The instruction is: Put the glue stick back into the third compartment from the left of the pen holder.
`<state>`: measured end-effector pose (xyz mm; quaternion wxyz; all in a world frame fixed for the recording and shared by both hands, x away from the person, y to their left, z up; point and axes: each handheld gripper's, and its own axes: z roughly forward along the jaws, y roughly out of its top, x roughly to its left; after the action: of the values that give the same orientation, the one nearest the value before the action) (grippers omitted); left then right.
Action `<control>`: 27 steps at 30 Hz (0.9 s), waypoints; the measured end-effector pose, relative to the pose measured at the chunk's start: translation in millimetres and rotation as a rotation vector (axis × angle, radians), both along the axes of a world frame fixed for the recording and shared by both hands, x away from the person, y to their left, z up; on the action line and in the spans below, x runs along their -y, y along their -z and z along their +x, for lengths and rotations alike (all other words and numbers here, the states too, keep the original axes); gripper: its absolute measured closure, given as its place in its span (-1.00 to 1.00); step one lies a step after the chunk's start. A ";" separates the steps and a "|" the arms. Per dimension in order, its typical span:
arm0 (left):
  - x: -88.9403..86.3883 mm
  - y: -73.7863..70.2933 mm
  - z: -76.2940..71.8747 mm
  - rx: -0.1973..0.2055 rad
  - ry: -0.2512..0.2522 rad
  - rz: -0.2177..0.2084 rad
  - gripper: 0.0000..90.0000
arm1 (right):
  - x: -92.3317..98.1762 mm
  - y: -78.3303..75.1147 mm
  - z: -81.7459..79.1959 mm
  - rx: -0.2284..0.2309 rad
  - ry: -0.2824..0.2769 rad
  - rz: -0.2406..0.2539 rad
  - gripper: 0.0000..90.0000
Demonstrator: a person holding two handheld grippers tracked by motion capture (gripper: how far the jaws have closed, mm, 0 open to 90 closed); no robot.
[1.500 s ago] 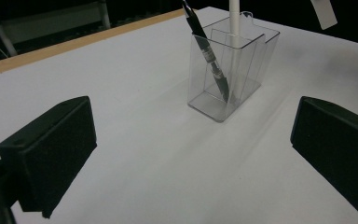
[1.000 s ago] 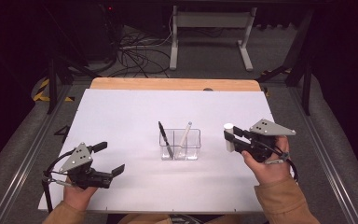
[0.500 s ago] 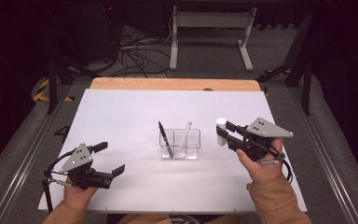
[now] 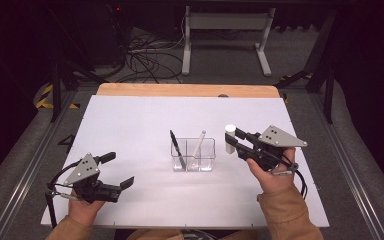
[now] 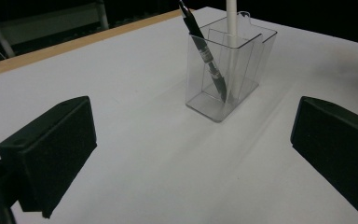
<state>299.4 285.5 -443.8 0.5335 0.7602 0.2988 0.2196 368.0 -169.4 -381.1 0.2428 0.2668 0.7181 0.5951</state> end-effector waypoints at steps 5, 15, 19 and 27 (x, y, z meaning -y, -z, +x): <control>0.0 0.1 0.0 -0.001 0.000 -0.001 -0.98 | -2.9 2.2 1.3 0.017 -0.010 -0.003 0.49; -0.2 0.1 0.5 0.006 0.000 0.008 -0.98 | -10.3 7.7 5.7 0.028 -0.032 0.033 0.49; -0.3 0.3 0.9 0.008 -0.001 0.013 -0.98 | -15.4 12.2 8.1 0.022 -0.061 0.062 0.49; 0.3 0.3 0.7 0.006 0.002 0.016 -0.98 | -23.5 23.9 14.6 0.008 -0.084 0.094 0.49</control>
<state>300.0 285.1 -444.1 0.5288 0.7639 0.2945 0.2237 382.6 -145.8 -405.0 0.2074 0.2452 0.6990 0.6390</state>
